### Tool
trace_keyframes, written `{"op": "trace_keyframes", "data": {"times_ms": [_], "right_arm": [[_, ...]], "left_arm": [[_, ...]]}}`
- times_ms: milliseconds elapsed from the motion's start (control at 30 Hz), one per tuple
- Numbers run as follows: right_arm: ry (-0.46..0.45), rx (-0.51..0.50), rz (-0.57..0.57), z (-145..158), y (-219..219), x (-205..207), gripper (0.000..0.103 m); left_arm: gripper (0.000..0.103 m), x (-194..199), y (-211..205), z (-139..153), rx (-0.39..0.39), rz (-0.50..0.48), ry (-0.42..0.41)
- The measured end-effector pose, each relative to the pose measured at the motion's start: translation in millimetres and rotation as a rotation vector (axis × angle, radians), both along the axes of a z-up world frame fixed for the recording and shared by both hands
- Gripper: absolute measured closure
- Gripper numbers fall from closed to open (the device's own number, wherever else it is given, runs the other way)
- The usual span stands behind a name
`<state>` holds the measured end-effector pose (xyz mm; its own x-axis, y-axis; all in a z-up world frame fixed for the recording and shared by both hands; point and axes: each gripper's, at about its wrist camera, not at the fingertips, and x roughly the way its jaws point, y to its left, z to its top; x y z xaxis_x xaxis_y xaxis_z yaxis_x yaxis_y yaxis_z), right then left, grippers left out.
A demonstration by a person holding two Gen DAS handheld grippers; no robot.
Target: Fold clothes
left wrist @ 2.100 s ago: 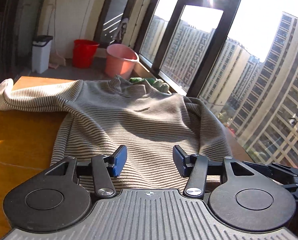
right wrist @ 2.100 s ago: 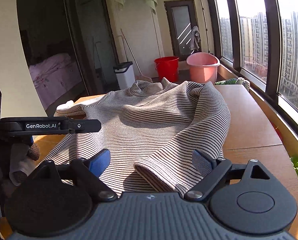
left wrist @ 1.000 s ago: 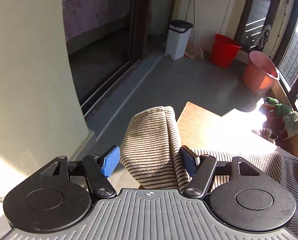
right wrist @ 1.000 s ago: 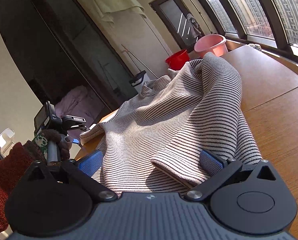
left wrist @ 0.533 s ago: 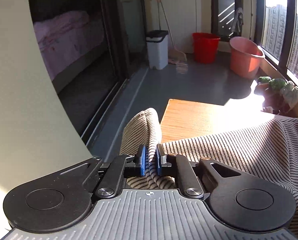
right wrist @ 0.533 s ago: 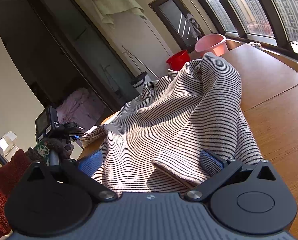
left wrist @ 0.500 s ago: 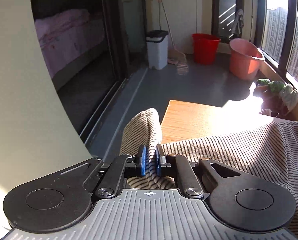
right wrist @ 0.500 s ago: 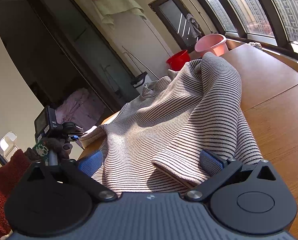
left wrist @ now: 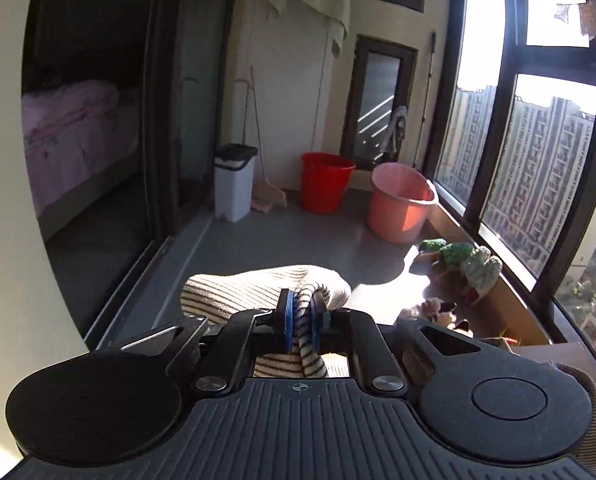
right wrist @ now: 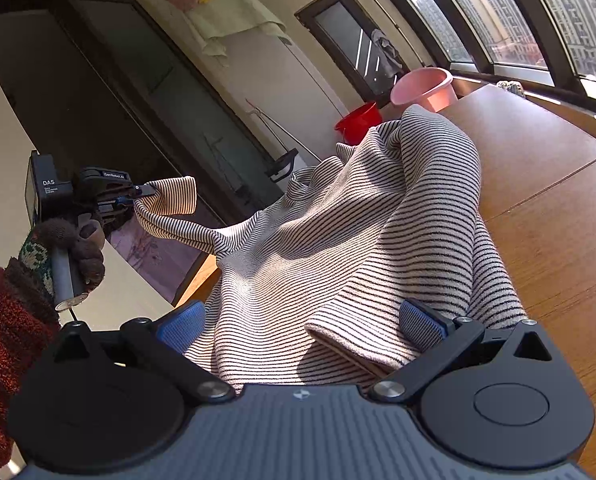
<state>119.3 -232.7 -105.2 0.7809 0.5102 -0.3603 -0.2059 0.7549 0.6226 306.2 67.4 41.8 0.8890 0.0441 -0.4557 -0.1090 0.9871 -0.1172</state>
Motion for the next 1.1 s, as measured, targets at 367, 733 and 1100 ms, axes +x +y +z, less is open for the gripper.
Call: {"op": "trace_keyframes", "data": {"times_ms": [367, 733, 1100], "right_arm": [[-0.006, 0.022, -0.003, -3.4, -3.8, -0.5, 0.0], [-0.005, 0.02, -0.005, -4.1, -4.4, 1.5, 0.0], [-0.112, -0.171, -0.002, 33.3, 16.2, 25.0, 0.0]], "left_arm": [[0.091, 7.4, -108.6, 6.7, -0.042, -0.305, -0.035], [0.051, -33.8, -94.2, -67.5, -0.109, -0.419, 0.114], [0.023, -80.1, -60.6, -150.9, -0.201, -0.462, 0.254]]}}
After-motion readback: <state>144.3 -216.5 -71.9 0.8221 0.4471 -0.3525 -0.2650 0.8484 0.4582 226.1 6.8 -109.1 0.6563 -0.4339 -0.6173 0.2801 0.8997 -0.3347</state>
